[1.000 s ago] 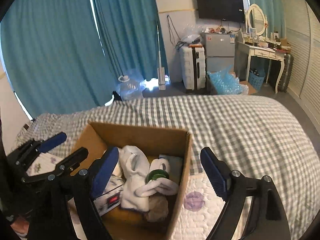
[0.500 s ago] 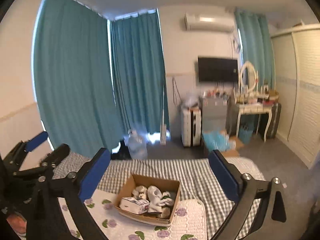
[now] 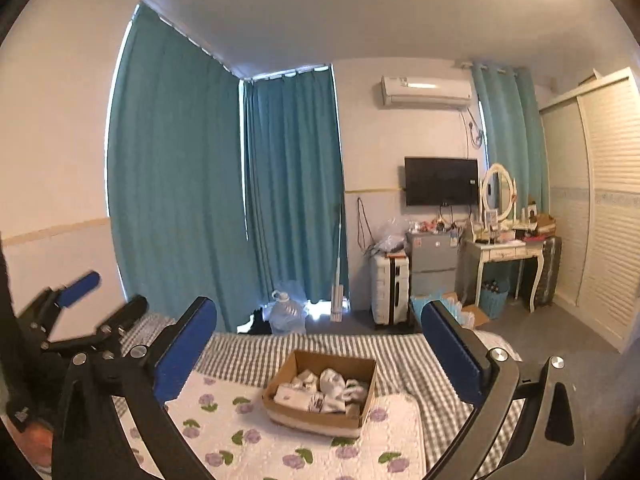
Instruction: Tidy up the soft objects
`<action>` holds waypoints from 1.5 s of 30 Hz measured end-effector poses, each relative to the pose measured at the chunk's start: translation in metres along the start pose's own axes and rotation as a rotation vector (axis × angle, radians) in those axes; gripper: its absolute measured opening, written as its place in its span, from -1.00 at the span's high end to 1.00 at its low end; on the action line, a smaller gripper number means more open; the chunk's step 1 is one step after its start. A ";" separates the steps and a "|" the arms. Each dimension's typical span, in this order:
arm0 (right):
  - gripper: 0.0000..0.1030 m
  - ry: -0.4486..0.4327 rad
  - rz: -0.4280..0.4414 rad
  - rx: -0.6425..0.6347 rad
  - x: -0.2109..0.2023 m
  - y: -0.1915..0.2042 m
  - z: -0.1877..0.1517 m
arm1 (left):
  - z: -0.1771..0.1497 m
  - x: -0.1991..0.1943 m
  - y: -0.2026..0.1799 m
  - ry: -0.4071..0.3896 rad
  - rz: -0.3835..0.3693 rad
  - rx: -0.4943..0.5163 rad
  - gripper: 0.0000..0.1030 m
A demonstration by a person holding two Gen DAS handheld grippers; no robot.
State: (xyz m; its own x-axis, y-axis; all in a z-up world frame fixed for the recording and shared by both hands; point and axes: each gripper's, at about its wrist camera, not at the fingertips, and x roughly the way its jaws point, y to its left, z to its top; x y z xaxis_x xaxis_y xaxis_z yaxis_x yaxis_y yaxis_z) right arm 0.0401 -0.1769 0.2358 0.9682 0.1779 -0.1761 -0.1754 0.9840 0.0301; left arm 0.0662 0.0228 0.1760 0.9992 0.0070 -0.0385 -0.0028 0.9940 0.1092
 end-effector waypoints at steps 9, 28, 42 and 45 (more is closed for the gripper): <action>-1.00 0.000 -0.021 -0.009 0.071 -0.020 -0.088 | -0.073 0.033 -0.014 0.075 -0.016 -0.012 -0.69; -1.00 0.193 -0.030 0.056 0.158 -0.042 -0.191 | -0.158 0.082 -0.034 0.238 -0.004 -0.001 -0.69; -1.00 0.210 -0.026 0.046 0.154 -0.025 -0.196 | -0.163 0.085 -0.025 0.269 -0.052 -0.050 -0.69; -1.00 0.220 -0.026 0.041 0.157 -0.023 -0.199 | -0.163 0.086 -0.024 0.277 -0.061 -0.058 -0.69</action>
State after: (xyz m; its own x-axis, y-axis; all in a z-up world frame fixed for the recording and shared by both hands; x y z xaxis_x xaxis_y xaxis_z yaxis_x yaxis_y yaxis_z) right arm 0.1605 -0.1715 0.0114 0.9090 0.1524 -0.3879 -0.1391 0.9883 0.0623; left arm 0.1462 0.0172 0.0080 0.9491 -0.0311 -0.3136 0.0465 0.9980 0.0417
